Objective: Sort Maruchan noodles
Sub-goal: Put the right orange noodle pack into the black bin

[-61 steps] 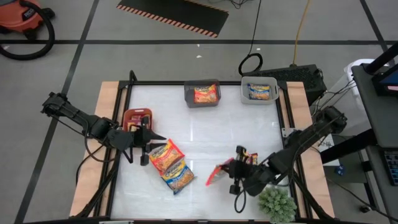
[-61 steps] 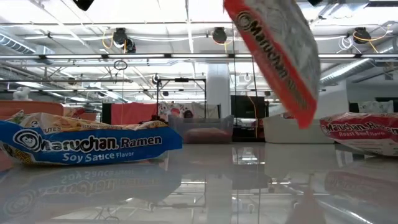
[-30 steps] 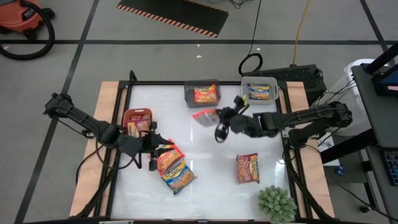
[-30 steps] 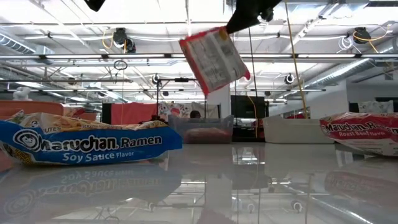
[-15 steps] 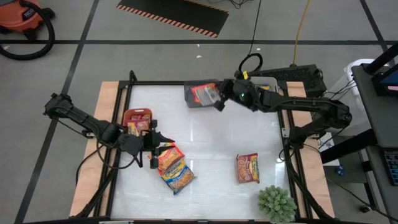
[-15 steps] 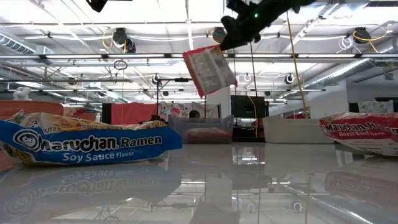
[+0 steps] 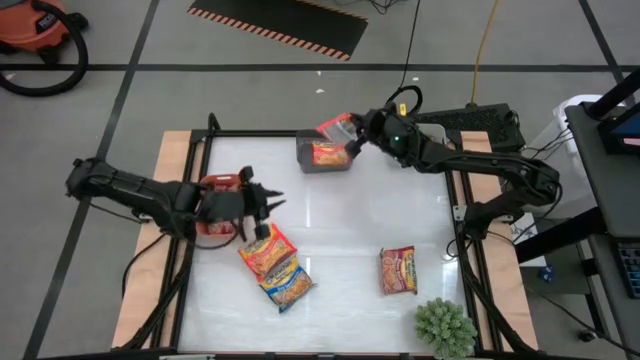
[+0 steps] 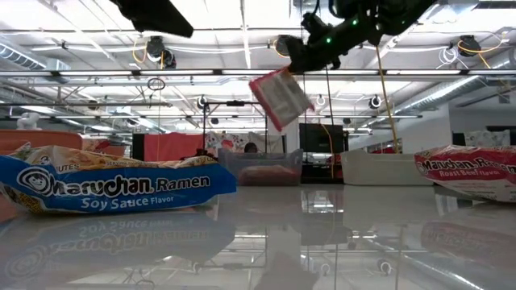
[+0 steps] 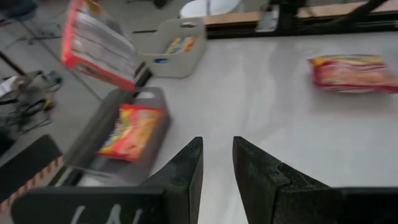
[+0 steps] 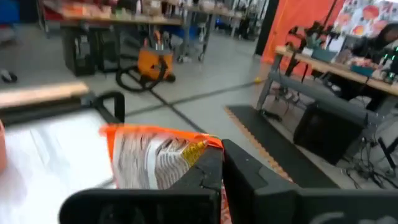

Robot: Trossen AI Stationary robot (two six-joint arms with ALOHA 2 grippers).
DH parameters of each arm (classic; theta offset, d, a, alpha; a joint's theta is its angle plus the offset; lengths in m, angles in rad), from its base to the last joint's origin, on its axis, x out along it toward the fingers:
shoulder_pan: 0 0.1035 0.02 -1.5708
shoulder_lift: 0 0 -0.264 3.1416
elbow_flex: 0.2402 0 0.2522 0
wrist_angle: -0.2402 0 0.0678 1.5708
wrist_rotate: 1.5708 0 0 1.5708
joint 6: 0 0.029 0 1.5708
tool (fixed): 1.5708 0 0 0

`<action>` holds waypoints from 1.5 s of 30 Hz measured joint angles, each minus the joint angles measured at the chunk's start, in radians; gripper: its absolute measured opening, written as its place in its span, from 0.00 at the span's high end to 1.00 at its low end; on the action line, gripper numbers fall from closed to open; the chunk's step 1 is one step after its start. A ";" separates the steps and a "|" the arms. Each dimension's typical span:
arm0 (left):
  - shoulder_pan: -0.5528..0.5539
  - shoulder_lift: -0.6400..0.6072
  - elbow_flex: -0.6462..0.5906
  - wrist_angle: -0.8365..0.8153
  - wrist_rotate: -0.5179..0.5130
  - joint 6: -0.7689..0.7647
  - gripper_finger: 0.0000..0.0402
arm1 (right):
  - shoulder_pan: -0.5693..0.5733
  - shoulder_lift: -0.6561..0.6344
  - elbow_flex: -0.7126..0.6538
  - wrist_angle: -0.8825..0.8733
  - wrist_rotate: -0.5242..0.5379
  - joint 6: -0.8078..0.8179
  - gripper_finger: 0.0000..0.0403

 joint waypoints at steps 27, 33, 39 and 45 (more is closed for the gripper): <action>0.458 0.243 0.001 0.407 0.190 0.366 0.41 | -0.001 0.088 0.000 0.147 -0.260 -0.132 1.00; 0.463 0.300 0.001 0.540 0.187 0.371 0.39 | -0.002 0.088 0.000 0.118 -0.262 -0.129 1.00; 0.515 0.338 0.001 0.556 0.210 0.350 0.39 | -0.002 0.088 0.000 0.114 -0.263 -0.129 1.00; 0.553 0.348 0.001 0.561 0.313 0.313 0.49 | -0.002 0.088 0.000 0.114 -0.263 -0.129 1.00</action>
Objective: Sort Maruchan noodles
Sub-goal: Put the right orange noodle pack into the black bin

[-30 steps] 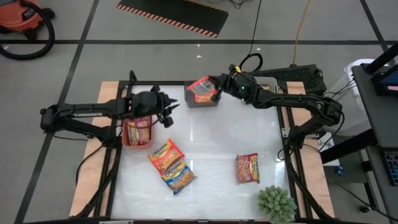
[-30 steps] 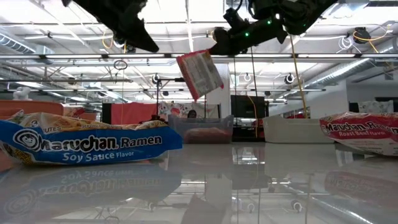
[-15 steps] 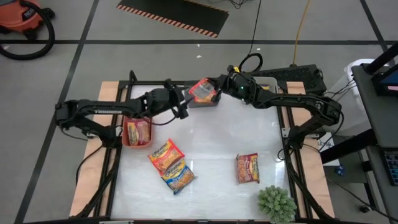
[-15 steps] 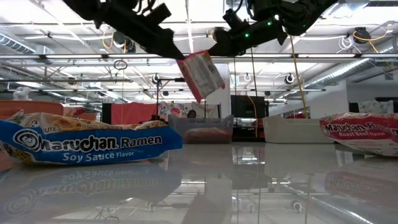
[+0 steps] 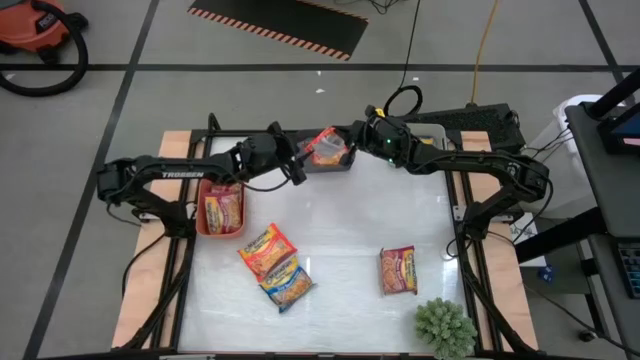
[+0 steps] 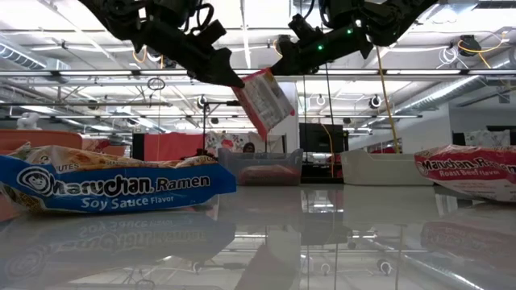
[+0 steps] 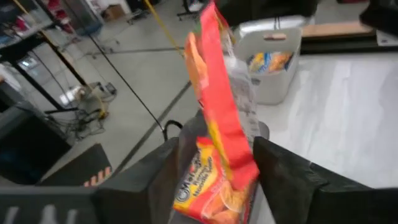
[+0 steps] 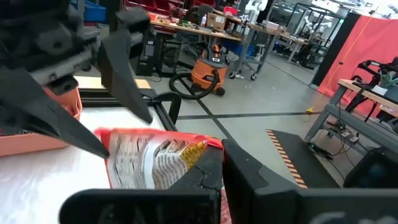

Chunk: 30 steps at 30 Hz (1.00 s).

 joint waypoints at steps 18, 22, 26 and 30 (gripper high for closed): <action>0.018 0.038 0.000 0.021 0.012 -0.002 0.94 | 0.000 -0.001 0.000 -0.005 -0.001 0.002 1.00; 0.018 0.038 0.000 0.020 0.012 0.002 0.96 | 0.000 -0.001 0.000 -0.015 0.002 -0.002 1.00; 0.018 0.038 0.000 0.020 0.012 0.001 0.98 | 0.000 -0.001 0.000 -0.014 0.003 0.002 0.99; 0.028 0.038 0.000 0.008 0.012 -0.025 0.99 | -0.003 -0.005 0.000 -0.018 0.003 0.027 0.94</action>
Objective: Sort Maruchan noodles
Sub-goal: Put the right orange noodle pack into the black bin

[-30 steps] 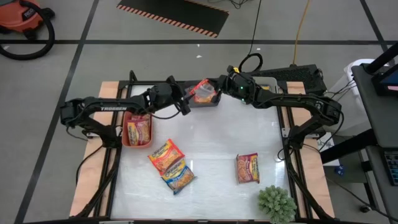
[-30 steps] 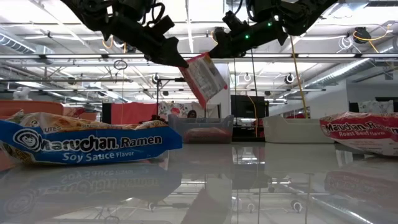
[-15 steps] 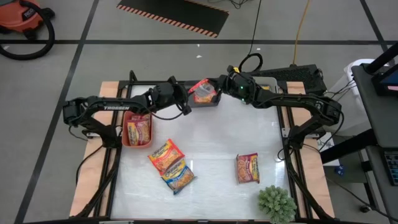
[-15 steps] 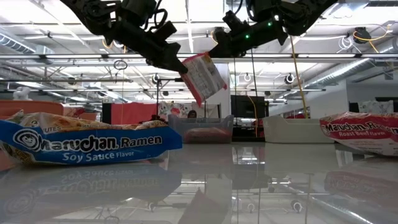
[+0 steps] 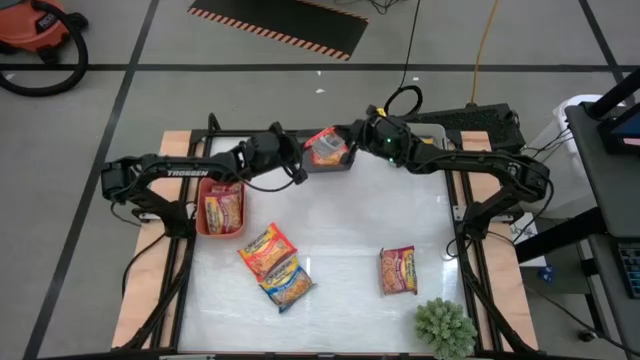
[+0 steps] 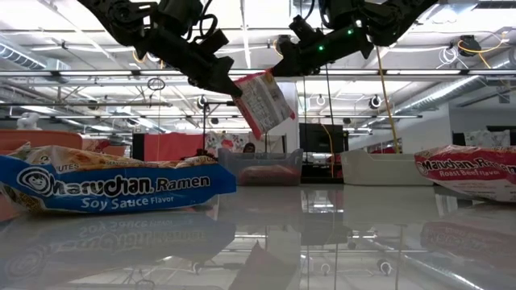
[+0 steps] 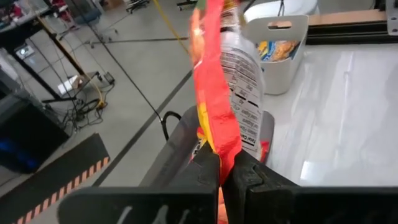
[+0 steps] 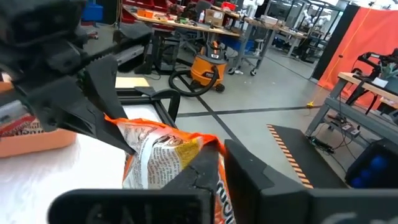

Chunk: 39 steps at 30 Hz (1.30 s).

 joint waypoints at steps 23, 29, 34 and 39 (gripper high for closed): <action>0.014 0.000 0.004 -0.009 -0.354 -0.334 1.00 | -0.035 -0.227 0.001 -0.291 0.003 -0.053 0.77; -0.069 0.015 0.102 -0.051 -0.516 -0.308 1.00 | -0.035 -0.289 0.001 -0.345 0.003 -0.052 0.77; -0.088 0.101 0.203 -0.242 -0.614 -0.361 1.00 | -0.035 -0.308 0.000 -0.377 0.004 -0.048 0.77; -0.087 0.251 0.309 -0.310 -0.644 -0.389 1.00 | -0.034 -0.310 0.000 -0.380 0.004 -0.039 0.77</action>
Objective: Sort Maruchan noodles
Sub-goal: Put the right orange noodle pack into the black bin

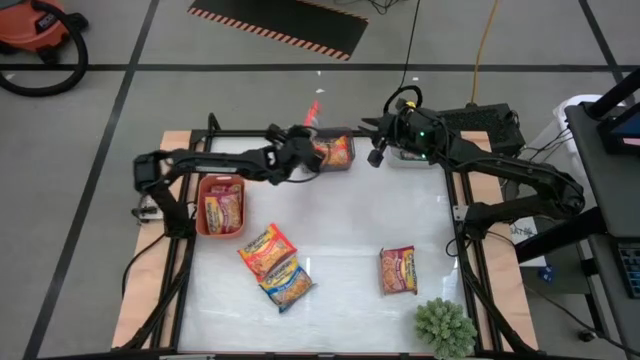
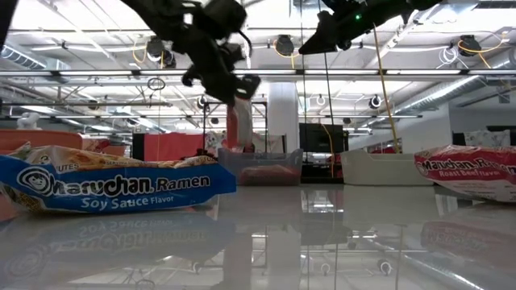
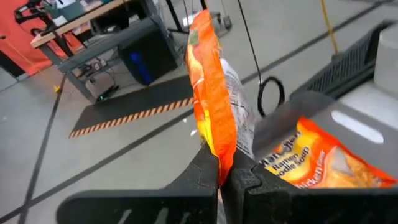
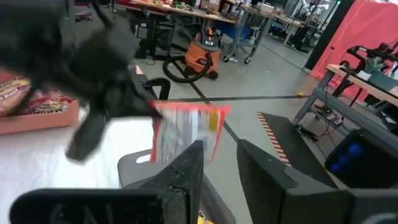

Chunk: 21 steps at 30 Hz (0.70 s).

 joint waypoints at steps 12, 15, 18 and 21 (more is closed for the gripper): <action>-0.050 0.152 0.116 -0.147 -0.119 -0.005 1.00 | 0.000 0.000 0.000 -0.014 -0.002 0.006 0.77; -0.063 0.152 0.116 -0.165 -0.119 -0.003 1.00 | 0.000 0.000 0.000 -0.005 -0.003 0.007 0.77; -0.072 0.146 0.116 -0.183 -0.119 -0.010 1.00 | 0.000 0.000 0.000 -0.006 -0.003 0.010 0.77; -0.079 0.145 0.117 -0.204 -0.119 -0.028 1.00 | 0.000 0.000 0.000 -0.006 -0.003 0.010 0.77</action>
